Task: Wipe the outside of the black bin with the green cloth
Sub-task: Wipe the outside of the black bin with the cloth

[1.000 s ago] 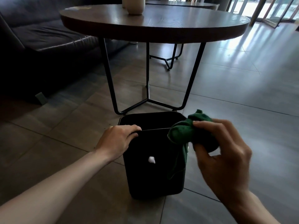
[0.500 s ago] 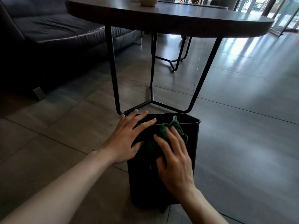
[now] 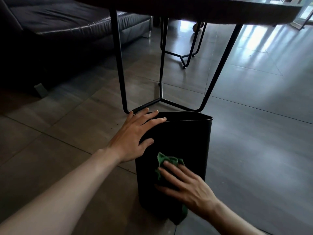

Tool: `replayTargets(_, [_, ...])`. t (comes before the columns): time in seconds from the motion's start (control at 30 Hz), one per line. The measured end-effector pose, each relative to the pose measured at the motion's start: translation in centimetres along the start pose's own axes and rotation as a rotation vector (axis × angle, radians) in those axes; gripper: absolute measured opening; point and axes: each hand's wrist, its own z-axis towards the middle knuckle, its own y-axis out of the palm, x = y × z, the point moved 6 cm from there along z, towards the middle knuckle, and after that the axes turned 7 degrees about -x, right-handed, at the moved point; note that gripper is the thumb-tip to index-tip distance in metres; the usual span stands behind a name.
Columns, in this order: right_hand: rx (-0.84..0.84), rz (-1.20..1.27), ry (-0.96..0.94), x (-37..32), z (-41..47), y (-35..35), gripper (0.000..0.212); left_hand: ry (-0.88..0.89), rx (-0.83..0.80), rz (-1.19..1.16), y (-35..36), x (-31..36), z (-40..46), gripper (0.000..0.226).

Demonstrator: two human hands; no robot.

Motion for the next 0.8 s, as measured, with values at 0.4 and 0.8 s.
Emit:
replayTargets(0.4, [0.106, 0.111, 0.181, -0.7, 2.2, 0.0, 0.06, -0.023, -0.013, -0.013, -0.1, 0.2, -0.2, 0.075])
replayTargets(0.8, [0.233, 0.164, 0.314, 7.9, 2.8, -4.2, 0.044, -0.018, 0.001, -0.028, -0.2, 0.5, -0.4, 0.075])
